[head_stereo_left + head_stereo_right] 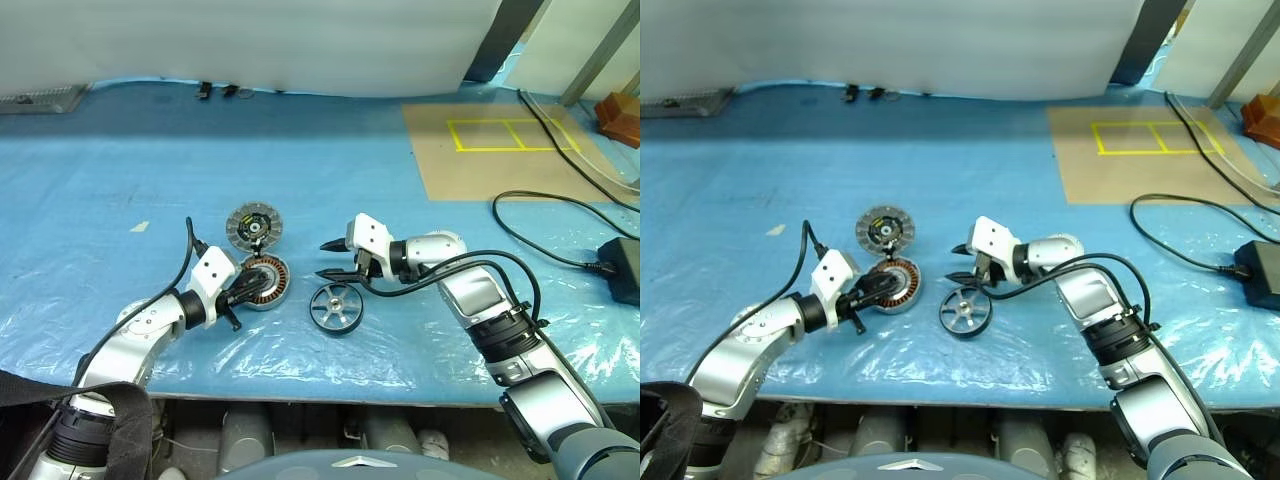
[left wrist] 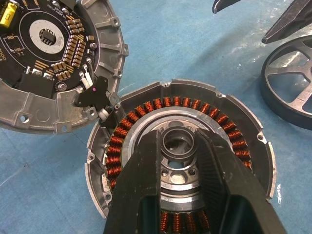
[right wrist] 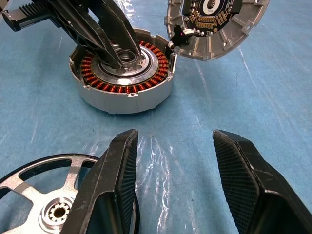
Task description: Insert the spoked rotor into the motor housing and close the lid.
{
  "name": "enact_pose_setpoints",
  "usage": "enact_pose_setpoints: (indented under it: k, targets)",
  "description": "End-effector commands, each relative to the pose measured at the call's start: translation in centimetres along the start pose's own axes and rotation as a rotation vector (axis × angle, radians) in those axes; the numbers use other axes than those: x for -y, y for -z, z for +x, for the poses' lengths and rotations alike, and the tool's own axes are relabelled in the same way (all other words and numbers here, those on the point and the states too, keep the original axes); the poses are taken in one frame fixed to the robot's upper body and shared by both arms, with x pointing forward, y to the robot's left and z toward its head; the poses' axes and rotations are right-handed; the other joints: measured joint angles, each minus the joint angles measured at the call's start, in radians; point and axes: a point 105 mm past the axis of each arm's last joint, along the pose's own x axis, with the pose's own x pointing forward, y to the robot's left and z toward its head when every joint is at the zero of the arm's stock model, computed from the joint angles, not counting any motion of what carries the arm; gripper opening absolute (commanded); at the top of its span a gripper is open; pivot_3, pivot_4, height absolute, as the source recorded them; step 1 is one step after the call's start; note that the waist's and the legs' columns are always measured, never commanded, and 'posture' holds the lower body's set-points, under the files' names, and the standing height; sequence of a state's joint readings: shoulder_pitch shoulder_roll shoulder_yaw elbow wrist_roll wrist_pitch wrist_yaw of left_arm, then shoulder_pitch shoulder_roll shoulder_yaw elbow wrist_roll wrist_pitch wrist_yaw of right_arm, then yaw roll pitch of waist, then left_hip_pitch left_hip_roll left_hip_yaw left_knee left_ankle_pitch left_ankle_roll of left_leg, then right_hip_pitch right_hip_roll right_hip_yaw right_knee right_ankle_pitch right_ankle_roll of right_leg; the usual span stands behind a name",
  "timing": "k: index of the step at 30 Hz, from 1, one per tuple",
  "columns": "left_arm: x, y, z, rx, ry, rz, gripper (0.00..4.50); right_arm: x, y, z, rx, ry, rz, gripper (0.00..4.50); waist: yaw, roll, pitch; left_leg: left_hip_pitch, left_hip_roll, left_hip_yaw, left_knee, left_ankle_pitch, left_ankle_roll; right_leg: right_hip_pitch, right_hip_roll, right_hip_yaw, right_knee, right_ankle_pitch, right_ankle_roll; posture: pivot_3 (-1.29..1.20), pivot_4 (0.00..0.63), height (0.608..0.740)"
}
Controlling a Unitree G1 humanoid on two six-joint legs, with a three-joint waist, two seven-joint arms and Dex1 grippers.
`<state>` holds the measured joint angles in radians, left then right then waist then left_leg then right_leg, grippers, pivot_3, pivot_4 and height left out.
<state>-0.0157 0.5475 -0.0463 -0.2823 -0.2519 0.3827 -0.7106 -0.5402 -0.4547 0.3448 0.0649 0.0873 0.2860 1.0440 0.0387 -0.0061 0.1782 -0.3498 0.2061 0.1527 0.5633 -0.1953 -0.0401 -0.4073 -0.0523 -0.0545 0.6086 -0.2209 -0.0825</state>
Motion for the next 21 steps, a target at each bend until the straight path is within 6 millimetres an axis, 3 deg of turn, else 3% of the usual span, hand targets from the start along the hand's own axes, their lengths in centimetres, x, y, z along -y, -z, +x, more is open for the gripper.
enact_pose_setpoints:
  k: [1, 3, 7, 10, 17, 21]
  targets:
    - [-0.4, 1.3, -0.7, -0.060, -0.025, -0.027, 0.70, 0.5, -1.1, -0.1, 0.024, 0.008, -0.049, 2.49, 0.000, 0.000, 0.000, 0.000, 0.000, 0.000, 0.000, 0.000, 0.000, 0.000, 0.000, 0.000, 0.000, 0.000, 0.000, 0.00, 0.150, 0.740]
    - [-0.4, 1.3, -0.7, -0.061, -0.027, -0.032, 0.70, 0.5, -1.2, 0.0, 0.025, 0.007, -0.050, 2.49, 0.002, 0.001, 0.000, 0.000, 0.000, 0.000, 0.000, 0.000, 0.000, 0.000, 0.000, 0.000, 0.000, 0.000, 0.000, 0.00, 0.150, 0.740]
    - [-0.7, 1.1, -0.7, -0.050, -0.050, -0.023, 2.06, 0.5, -1.2, 0.0, 0.025, 0.007, -0.053, 2.49, 0.003, 0.001, -0.001, 0.001, 0.000, 0.000, 0.000, 0.000, 0.000, 0.001, 0.000, 0.000, 0.000, 0.000, 0.000, 0.00, 0.150, 0.740]
    - [-1.4, -0.5, -0.7, 0.052, -0.111, -0.082, 2.92, 0.5, -1.0, 0.0, 0.022, 0.009, -0.052, 2.49, 0.003, 0.001, -0.001, 0.000, 0.000, 0.000, 0.001, 0.000, 0.000, 0.001, 0.000, 0.000, 0.000, 0.000, 0.000, 0.00, 0.150, 0.740]
    - [-0.5, -1.1, -1.1, 0.113, -0.076, -0.144, 2.92, 0.4, -0.7, 0.0, 0.012, 0.004, -0.056, 2.49, 0.003, 0.001, -0.001, 0.000, 0.000, 0.000, 0.000, 0.000, 0.000, 0.000, 0.000, 0.000, 0.000, 0.000, 0.000, 0.00, 0.150, 0.740]
    - [-0.7, -0.8, -1.4, 0.112, -0.098, -0.159, 1.97, 0.4, -0.7, 0.1, 0.015, 0.000, -0.058, 2.49, 0.003, 0.001, -0.001, 0.000, 0.000, 0.000, 0.000, 0.000, 0.000, 0.000, 0.000, 0.000, 0.000, 0.000, 0.000, 0.00, 0.150, 0.740]
